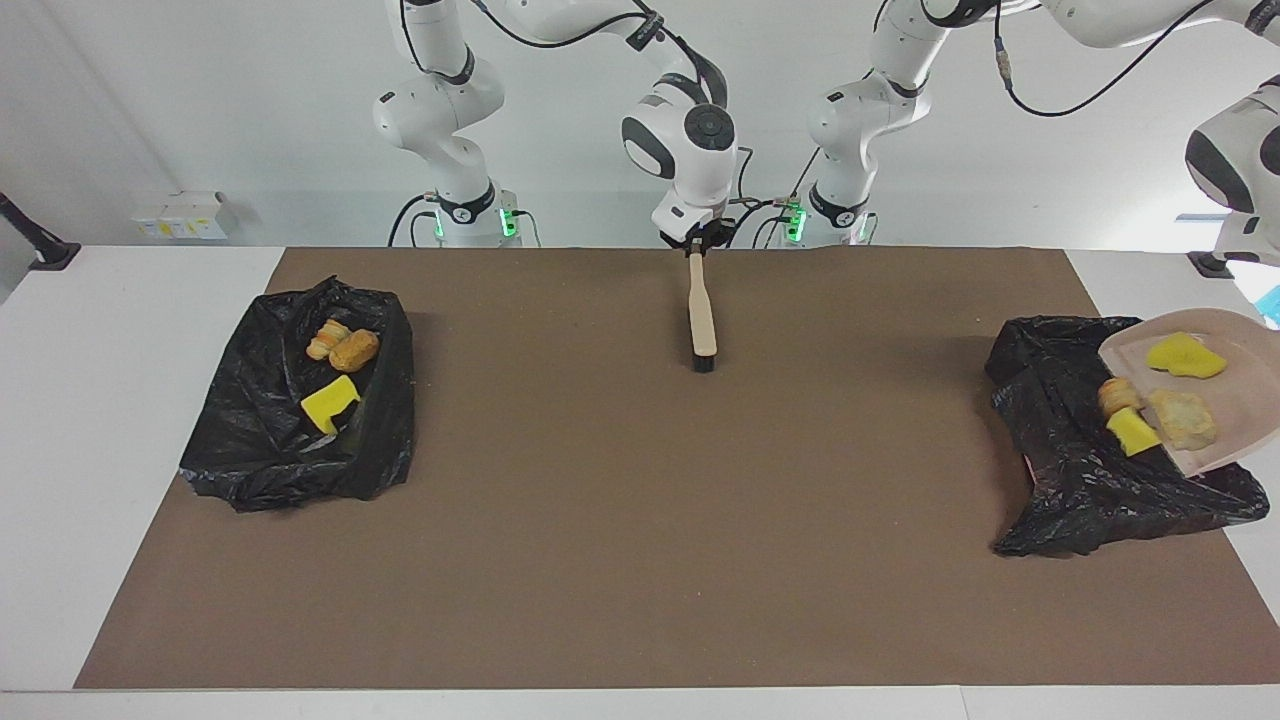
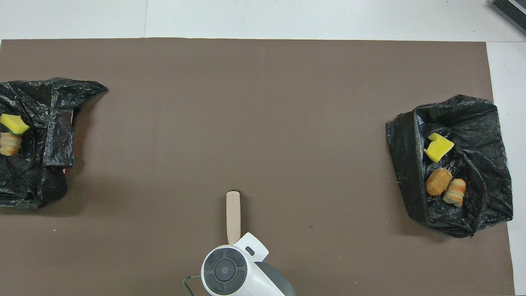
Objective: Sweep and dump trash in bin
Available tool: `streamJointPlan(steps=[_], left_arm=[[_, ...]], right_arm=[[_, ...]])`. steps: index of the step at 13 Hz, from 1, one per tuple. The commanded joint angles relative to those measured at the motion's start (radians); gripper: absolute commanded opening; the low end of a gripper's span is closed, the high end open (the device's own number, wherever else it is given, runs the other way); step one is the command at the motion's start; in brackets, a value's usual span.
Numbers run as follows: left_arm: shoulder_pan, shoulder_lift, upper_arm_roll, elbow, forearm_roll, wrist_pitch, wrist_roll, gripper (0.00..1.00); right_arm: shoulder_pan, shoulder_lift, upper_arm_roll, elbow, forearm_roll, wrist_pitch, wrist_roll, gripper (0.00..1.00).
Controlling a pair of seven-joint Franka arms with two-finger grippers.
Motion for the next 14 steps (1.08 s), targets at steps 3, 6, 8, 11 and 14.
streamJointPlan(steps=[3,6,8,11,14], left_arm=[[-0.028,-0.09,0.011,-0.111,0.259,-0.039,-0.141,0.0],[-0.089,-0.096,0.003,-0.101,0.281,-0.191,-0.221,0.0],[-0.137,-0.098,0.0,-0.082,0.256,-0.27,-0.256,0.0],[-0.215,-0.139,-0.001,-0.079,0.126,-0.347,-0.259,0.0],[-0.307,-0.144,-0.003,-0.079,-0.004,-0.444,-0.382,0.0]], right_arm=[[-0.026,0.021,0.0,0.017,0.028,0.024,-0.036,0.55],[-0.115,0.019,-0.001,0.085,0.022,0.018,-0.034,0.79],[-0.193,-0.007,-0.006,0.112,0.01,0.016,-0.037,0.9],[-0.363,-0.065,-0.006,0.164,0.01,0.007,-0.091,1.0],[-0.526,-0.094,-0.009,0.259,0.02,-0.034,-0.12,1.0]])
